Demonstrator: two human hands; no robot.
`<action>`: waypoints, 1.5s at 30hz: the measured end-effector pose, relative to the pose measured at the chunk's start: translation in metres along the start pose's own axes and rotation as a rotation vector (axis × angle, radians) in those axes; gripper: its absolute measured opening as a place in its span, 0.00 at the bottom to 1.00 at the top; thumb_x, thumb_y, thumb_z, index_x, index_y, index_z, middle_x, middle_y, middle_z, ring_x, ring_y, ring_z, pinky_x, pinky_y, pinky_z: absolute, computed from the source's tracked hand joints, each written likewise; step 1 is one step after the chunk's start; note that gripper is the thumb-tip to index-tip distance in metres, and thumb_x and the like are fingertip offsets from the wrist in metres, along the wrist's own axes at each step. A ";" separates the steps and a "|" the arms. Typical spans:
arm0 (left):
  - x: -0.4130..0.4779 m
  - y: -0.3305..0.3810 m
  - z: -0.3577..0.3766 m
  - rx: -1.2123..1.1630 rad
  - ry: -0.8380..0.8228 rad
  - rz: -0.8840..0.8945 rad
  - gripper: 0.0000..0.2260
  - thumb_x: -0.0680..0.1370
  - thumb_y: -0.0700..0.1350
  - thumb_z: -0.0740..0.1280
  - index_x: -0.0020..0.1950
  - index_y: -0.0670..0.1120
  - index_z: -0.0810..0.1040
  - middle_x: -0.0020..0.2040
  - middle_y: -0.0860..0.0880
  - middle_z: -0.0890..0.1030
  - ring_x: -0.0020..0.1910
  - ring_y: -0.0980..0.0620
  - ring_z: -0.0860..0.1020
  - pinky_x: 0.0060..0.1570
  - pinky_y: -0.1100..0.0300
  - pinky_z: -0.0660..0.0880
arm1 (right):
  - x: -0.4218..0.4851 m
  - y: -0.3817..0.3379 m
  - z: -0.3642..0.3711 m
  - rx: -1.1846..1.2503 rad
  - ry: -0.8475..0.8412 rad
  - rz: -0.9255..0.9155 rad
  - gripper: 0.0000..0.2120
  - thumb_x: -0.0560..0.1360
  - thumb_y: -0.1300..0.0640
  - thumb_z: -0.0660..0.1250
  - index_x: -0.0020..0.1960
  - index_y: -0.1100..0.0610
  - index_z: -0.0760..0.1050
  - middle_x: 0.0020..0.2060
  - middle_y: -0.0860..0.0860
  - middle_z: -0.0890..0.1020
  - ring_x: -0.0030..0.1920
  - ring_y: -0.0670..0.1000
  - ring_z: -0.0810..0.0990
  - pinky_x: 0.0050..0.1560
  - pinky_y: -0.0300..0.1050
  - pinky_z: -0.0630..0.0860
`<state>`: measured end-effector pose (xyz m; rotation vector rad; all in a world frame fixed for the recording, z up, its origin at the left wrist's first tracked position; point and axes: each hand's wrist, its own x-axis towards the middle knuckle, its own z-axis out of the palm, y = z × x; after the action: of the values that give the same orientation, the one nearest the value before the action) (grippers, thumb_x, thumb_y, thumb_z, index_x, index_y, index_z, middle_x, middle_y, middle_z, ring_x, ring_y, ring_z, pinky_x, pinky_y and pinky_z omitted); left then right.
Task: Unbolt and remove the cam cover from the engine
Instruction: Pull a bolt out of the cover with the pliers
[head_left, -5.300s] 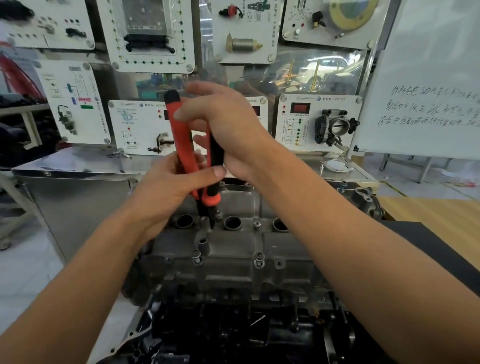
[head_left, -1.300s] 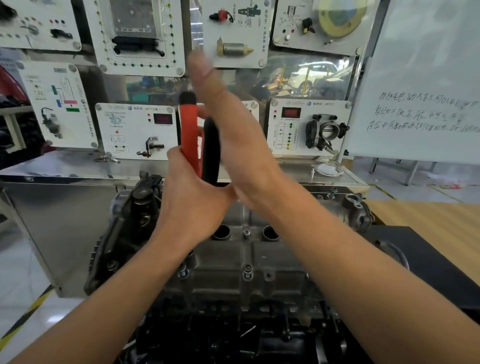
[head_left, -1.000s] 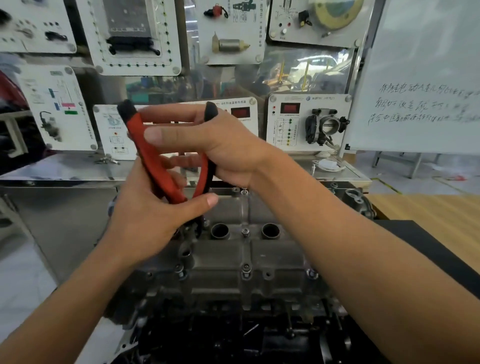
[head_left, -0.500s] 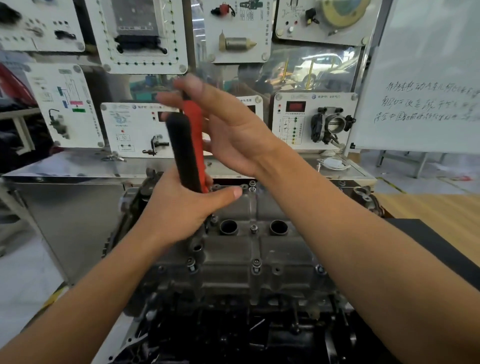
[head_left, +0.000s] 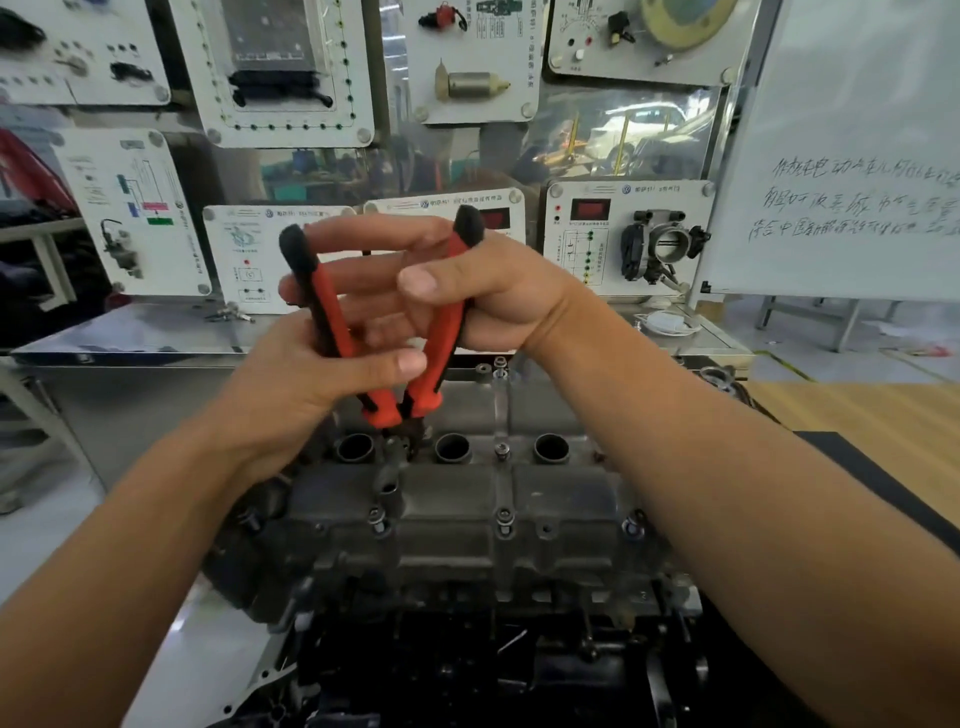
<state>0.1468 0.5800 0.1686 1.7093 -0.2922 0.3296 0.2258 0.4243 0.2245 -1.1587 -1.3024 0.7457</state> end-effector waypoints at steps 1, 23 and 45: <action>0.001 -0.001 -0.002 -0.055 -0.057 -0.003 0.43 0.56 0.53 0.85 0.61 0.30 0.73 0.48 0.43 0.82 0.55 0.41 0.81 0.62 0.40 0.77 | 0.004 0.000 -0.004 0.000 -0.101 0.007 0.42 0.72 0.60 0.74 0.76 0.66 0.53 0.71 0.73 0.60 0.62 0.65 0.72 0.53 0.48 0.76; 0.007 -0.017 0.052 0.490 0.398 0.044 0.32 0.57 0.63 0.69 0.57 0.52 0.68 0.43 0.52 0.80 0.38 0.55 0.81 0.32 0.54 0.77 | 0.010 0.013 0.038 -0.342 0.757 -0.177 0.39 0.65 0.47 0.76 0.72 0.57 0.68 0.58 0.54 0.81 0.60 0.51 0.81 0.67 0.56 0.74; 0.012 0.007 0.014 -0.037 0.015 0.003 0.26 0.57 0.48 0.79 0.52 0.42 0.81 0.46 0.38 0.86 0.43 0.44 0.85 0.44 0.59 0.82 | 0.021 -0.029 0.002 0.077 0.415 -0.299 0.26 0.65 0.64 0.56 0.62 0.63 0.71 0.45 0.57 0.81 0.45 0.57 0.80 0.49 0.51 0.76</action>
<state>0.1560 0.5649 0.1773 1.6693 -0.2881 0.3367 0.2226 0.4354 0.2585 -0.9649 -1.0537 0.3109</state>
